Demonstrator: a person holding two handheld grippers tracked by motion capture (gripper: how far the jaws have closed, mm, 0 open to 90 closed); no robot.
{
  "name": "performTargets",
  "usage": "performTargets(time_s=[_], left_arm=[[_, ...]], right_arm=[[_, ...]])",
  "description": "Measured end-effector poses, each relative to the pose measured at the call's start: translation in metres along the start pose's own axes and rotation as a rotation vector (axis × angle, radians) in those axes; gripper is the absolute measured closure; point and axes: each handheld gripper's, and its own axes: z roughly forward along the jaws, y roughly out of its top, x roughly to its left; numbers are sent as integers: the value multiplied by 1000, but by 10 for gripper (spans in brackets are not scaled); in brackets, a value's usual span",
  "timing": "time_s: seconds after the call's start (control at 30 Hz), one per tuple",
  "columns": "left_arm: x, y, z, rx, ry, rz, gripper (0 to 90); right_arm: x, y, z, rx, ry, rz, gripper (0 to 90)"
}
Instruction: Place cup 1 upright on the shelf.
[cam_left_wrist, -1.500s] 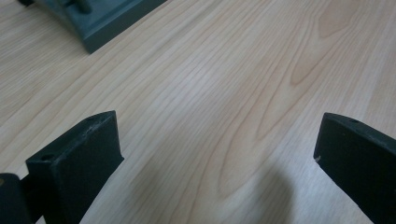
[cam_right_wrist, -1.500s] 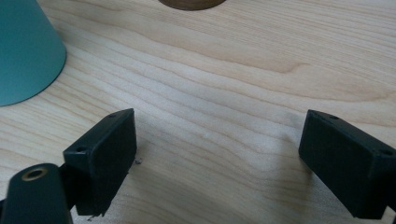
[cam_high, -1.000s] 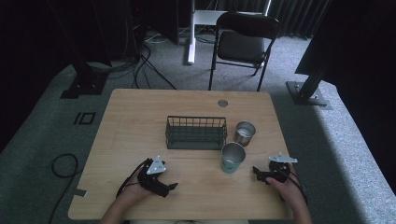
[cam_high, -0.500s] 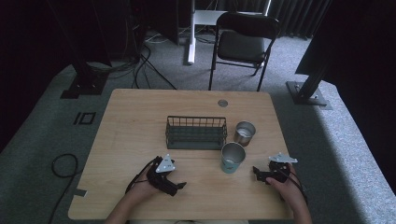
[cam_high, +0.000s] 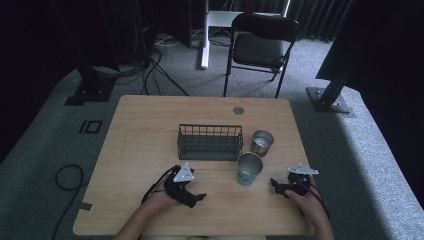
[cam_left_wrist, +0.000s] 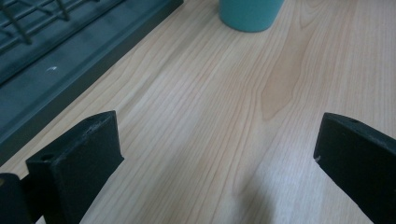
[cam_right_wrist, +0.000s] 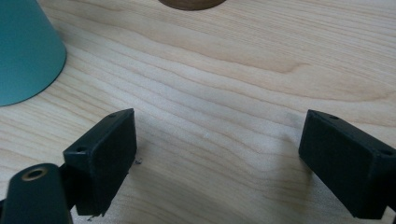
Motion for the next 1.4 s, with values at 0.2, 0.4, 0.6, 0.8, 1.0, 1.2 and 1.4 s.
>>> performTargets(time_s=[0.2, 0.4, 0.6, 0.8, 1.0, 1.2, 1.4], left_arm=[[-2, 6, 7, -8, -16, 9, 13], [-4, 16, 12, -15, -30, 28, 13], [-5, 26, 19, -22, -43, 49, 13], [-6, 38, 23, -41, -63, 63, 13], [-8, 47, 30, -51, -70, 80, 13], [-9, 53, 38, -59, -78, 78, 13], [-13, 60, 42, -95, -76, 91, 23]], right_arm=[[0, 0, 0, 0, 0, -1, 110], [0, 0, 0, 0, 0, 2, 109], [0, 0, 0, 0, 0, 1, 110], [0, 0, 0, 0, 0, 0, 110], [0, 0, 0, 0, 0, 1, 110], [0, 0, 0, 0, 1, 1, 110], [0, 0, 0, 0, 1, 1, 110]])
